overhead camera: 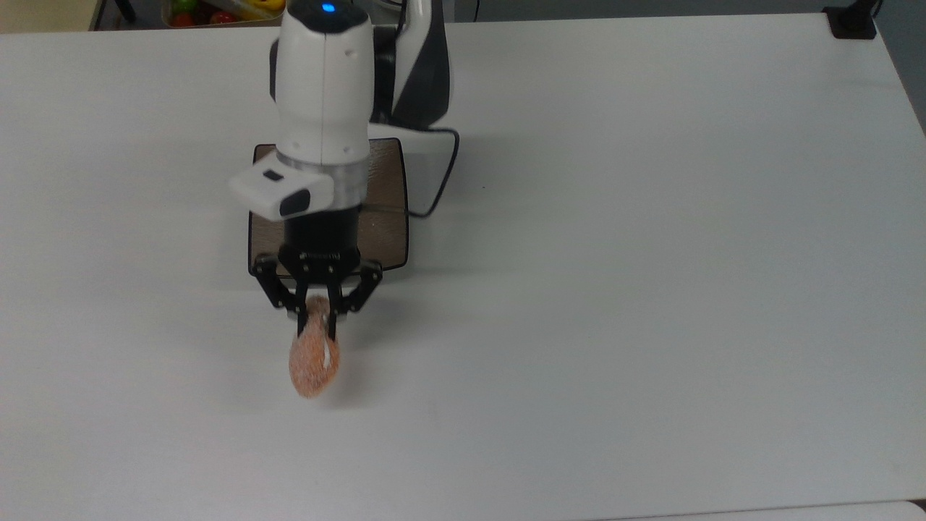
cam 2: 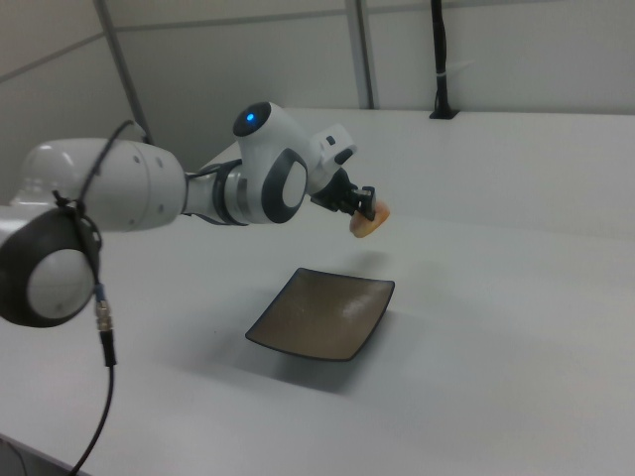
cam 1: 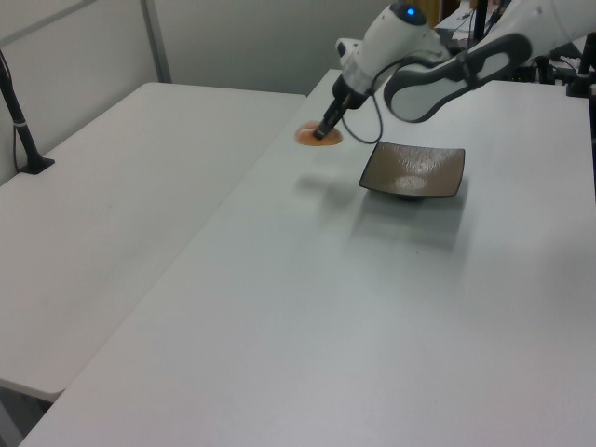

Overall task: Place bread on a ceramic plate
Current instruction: 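Lift the bread roll and carry it onto the brown plate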

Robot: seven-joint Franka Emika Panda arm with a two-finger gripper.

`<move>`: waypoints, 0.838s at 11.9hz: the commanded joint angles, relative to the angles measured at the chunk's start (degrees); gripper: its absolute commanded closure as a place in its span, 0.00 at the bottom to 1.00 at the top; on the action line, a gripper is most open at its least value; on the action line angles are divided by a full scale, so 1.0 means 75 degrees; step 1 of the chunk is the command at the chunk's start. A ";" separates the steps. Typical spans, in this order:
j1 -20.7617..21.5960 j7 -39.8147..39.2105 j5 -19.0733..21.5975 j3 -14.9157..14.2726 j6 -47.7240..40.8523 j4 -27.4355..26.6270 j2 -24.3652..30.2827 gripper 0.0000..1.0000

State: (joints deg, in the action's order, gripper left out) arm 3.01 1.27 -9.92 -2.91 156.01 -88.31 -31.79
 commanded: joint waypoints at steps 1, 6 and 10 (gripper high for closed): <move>-0.0155 -0.0380 0.0021 0.0166 -0.0759 -0.1839 0.1693 0.69; -0.0296 -0.1047 0.0302 0.0154 -0.1874 -0.3352 0.3241 0.69; -0.0284 -0.1177 0.0373 0.0143 -0.1993 -0.3892 0.3208 0.69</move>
State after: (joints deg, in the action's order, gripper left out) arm 1.38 -5.51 -8.37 -2.48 141.87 -113.79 -9.19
